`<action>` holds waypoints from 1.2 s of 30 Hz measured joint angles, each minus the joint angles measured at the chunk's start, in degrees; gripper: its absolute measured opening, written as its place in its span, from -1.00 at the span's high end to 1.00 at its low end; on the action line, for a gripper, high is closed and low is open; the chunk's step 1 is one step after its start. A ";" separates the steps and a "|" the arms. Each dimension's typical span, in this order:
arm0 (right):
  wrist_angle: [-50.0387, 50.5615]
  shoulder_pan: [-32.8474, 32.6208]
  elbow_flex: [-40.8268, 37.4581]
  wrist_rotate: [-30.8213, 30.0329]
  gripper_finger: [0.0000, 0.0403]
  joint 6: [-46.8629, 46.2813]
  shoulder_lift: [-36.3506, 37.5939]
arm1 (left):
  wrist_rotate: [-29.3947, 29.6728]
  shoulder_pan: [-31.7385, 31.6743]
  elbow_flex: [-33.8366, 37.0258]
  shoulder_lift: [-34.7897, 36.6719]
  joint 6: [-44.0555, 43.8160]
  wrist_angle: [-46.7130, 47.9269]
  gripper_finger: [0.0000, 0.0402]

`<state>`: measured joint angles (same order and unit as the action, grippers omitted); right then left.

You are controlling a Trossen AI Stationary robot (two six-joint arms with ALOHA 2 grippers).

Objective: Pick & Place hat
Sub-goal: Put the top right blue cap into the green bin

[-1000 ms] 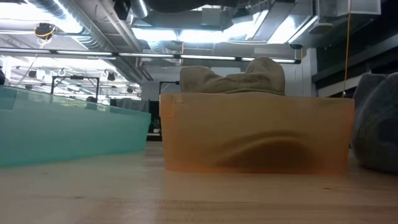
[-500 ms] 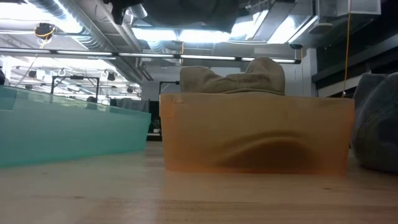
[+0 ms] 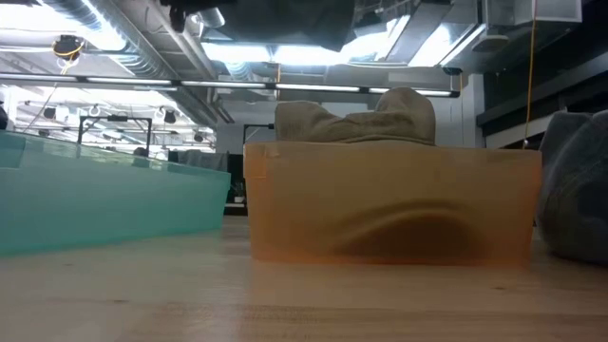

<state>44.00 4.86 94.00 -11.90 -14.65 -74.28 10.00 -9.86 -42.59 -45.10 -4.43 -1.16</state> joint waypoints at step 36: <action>-16.81 5.11 -0.04 13.20 -0.10 10.65 -2.49 | -6.71 0.08 -0.02 -0.02 -0.35 -0.71 0.93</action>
<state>27.19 9.98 93.95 1.30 -4.00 -76.77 3.29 -9.78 -42.61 -45.12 -4.78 -1.87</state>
